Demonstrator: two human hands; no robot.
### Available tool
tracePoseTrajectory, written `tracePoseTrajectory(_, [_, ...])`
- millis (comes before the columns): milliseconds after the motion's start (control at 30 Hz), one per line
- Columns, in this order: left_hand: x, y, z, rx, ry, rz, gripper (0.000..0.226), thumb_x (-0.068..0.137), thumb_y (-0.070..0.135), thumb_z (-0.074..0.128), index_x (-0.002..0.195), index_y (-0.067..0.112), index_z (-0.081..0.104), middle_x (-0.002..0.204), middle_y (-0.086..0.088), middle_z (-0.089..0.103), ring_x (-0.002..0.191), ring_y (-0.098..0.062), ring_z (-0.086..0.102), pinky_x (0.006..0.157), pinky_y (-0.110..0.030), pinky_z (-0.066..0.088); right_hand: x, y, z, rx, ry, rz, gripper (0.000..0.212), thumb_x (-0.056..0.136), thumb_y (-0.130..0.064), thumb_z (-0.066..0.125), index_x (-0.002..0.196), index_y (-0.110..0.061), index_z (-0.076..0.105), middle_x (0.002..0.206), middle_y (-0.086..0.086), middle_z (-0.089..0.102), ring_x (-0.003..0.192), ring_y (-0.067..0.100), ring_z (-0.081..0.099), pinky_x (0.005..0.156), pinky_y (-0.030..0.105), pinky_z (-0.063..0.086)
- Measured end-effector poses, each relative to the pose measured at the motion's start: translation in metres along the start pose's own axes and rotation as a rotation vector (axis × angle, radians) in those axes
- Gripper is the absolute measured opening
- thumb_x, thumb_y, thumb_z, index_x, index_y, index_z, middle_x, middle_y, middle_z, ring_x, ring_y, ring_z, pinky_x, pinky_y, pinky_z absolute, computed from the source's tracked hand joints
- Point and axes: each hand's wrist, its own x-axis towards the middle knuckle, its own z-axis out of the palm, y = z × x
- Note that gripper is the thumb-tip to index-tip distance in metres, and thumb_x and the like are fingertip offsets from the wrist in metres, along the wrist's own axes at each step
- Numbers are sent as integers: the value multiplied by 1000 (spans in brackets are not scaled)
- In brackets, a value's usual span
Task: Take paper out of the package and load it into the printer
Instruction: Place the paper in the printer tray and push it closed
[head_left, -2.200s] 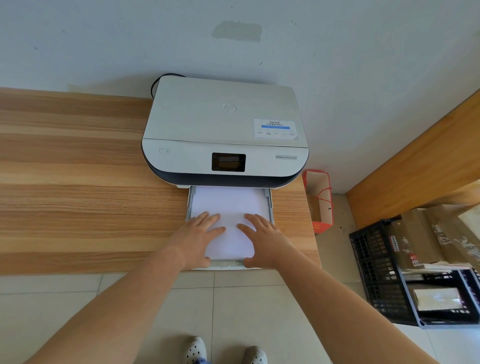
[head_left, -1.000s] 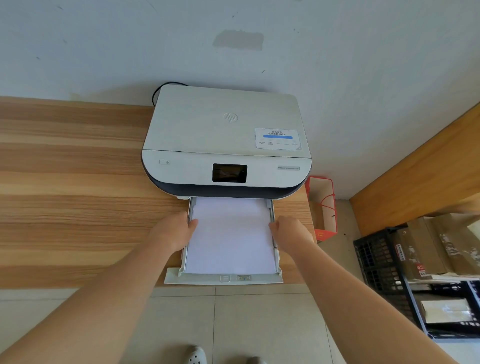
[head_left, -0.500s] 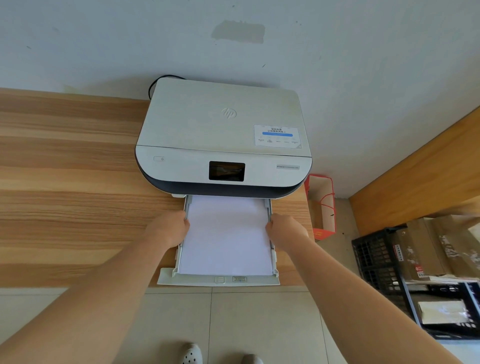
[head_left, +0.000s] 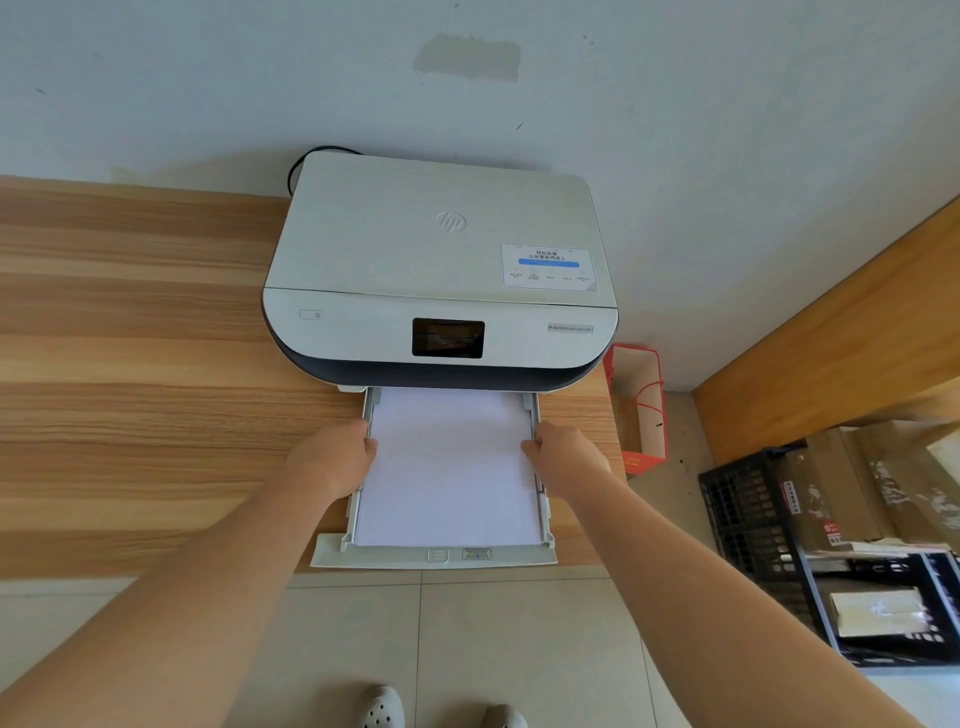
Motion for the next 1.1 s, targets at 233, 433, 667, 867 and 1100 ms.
tracePoseTrajectory(233, [-2,0,-2,16,-1,10,21,100,30,36,85,20,47,78,2,55,69,-12,52,58,-28,38,-2,1,-1,10,10,-1,18,98,-30,38,90,-17,47,73,1,50,60,15,50,55,30,41])
tracePoseTrajectory(433, [-1,4,1,-33,15,-9,20,100,26,37,87,16,49,76,0,53,69,-14,51,55,-27,35,1,-4,3,7,3,30,22,99,-29,36,101,-14,52,90,8,56,79,26,57,65,34,48])
tracePoseTrajectory(667, [-1,1,1,-43,14,1,21,99,28,38,86,17,49,78,0,55,71,-16,53,57,-28,38,1,-3,3,2,8,39,24,99,-30,35,103,-15,54,91,7,58,80,27,60,67,34,49])
tracePoseTrajectory(867, [1,4,5,-40,12,-5,22,100,29,37,104,14,53,84,0,55,79,-17,56,65,-28,42,1,-11,4,-48,-4,73,26,100,-22,35,117,-13,53,108,13,61,96,32,62,80,40,54])
tracePoseTrajectory(1100, [-1,0,1,-24,-21,26,19,100,26,35,91,17,49,76,0,55,66,-12,51,54,-26,36,-3,-5,4,-79,-6,31,30,98,-7,35,121,-8,54,114,11,60,100,32,62,85,46,56])
